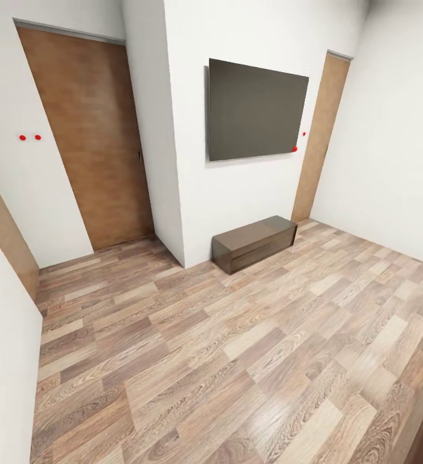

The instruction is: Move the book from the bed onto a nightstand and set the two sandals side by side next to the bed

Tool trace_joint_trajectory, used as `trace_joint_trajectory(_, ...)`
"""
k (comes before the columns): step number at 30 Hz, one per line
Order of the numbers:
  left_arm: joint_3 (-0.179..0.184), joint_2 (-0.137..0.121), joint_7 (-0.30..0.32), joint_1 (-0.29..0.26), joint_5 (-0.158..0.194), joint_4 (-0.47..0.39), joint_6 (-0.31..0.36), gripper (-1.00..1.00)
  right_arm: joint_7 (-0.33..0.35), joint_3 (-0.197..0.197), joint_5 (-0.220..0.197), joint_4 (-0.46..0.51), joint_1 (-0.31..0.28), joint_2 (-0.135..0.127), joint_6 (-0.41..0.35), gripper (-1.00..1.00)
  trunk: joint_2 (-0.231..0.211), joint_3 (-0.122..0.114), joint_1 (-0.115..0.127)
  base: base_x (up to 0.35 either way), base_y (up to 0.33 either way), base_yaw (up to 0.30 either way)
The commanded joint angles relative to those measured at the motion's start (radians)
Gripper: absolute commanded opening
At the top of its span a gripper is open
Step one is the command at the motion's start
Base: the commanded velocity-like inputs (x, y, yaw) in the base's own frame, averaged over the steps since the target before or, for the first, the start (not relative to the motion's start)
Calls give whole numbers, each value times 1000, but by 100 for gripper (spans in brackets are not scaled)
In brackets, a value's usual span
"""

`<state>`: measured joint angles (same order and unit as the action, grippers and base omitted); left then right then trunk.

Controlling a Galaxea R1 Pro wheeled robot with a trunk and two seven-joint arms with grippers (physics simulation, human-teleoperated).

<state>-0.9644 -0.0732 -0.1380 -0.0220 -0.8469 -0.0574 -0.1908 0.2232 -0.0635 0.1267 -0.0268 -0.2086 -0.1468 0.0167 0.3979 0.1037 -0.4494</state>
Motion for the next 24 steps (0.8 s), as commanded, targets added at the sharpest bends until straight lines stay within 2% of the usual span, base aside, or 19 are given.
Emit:
trace_joint_trajectory(1,-7,0,-5,-1,-11,2,-4,100,2,-7,10,-2,-2,0,2,100,2,2,-1,0,0,0)
trace_joint_trajectory(24,-7,0,-5,-1,-11,2,-4,100,2,-7,10,-2,-2,0,2,100,2,2,-1,0,0,0)
